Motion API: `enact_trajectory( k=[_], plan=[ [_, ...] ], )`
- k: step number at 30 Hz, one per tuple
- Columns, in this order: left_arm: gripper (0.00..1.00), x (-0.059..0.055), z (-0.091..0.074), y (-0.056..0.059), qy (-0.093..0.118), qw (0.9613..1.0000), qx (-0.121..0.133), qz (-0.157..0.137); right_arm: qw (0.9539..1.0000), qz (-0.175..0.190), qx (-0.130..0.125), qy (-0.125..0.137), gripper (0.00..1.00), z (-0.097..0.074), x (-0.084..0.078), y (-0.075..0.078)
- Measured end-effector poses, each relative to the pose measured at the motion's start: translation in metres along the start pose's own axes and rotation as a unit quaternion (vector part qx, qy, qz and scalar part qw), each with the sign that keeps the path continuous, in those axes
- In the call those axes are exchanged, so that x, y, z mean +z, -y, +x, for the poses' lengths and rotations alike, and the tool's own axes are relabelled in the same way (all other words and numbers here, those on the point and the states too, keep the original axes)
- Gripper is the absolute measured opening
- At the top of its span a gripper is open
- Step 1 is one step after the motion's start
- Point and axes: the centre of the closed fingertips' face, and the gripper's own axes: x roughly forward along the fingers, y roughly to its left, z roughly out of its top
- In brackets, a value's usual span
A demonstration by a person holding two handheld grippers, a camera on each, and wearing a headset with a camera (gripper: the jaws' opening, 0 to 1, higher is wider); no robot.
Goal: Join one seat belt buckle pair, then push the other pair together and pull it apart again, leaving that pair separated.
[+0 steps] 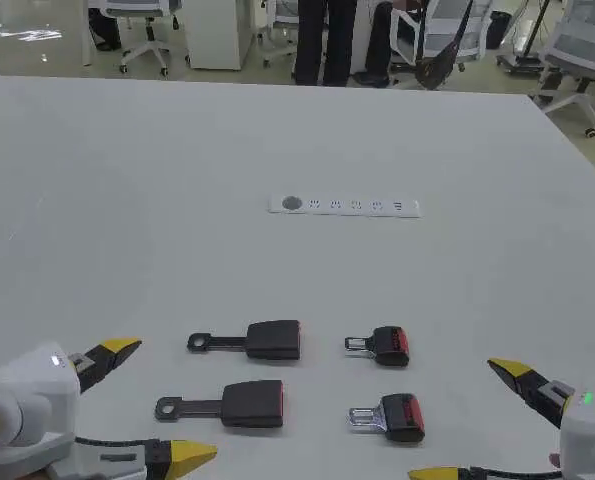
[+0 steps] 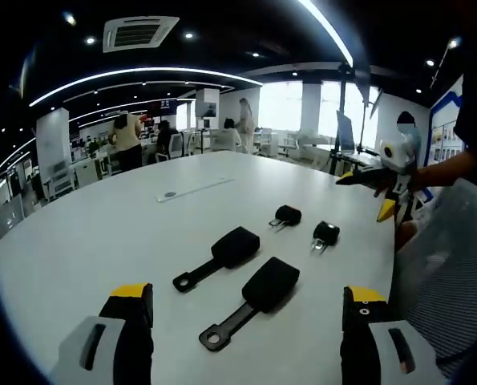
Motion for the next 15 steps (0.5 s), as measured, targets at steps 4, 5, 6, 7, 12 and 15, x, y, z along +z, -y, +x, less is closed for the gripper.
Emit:
enact_trajectory(
  k=[4, 5, 6, 7, 12, 15],
  plan=[
    [1.0, 0.0038, -0.0003, 0.0039, 0.001, 1.0, 0.0, 0.0, 1.0, -0.002, 0.0, -0.001, 1.0, -0.0002, -0.0006, 0.0004],
    [1.0, 0.0034, -0.0002, 0.0033, 0.001, 1.0, 0.0, 0.0, 1.0, -0.002, 0.001, -0.001, 1.0, -0.0002, -0.0004, 0.0004],
    [1.0, 0.0029, -0.0001, 0.003, 0.001, 1.0, 0.0, 0.0, 1.0, -0.002, 0.001, -0.001, 1.0, -0.0002, -0.0004, 0.0004],
    [1.0, 0.0045, 0.0, 0.0048, 0.001, 1.0, -0.001, 0.0, 1.0, -0.003, 0.001, 0.0, 1.0, -0.0002, -0.0002, 0.0005],
    [1.0, 0.0056, 0.0003, 0.0068, 0.001, 1.0, -0.001, 0.001, 1.0, -0.004, 0.001, -0.001, 1.0, -0.0004, -0.0005, 0.0011],
    [1.0, 0.0028, 0.0002, 0.0033, 0.001, 1.0, -0.002, 0.0, 1.0, -0.005, 0.0, -0.001, 1.0, -0.0009, -0.0005, 0.0007]
  ],
)
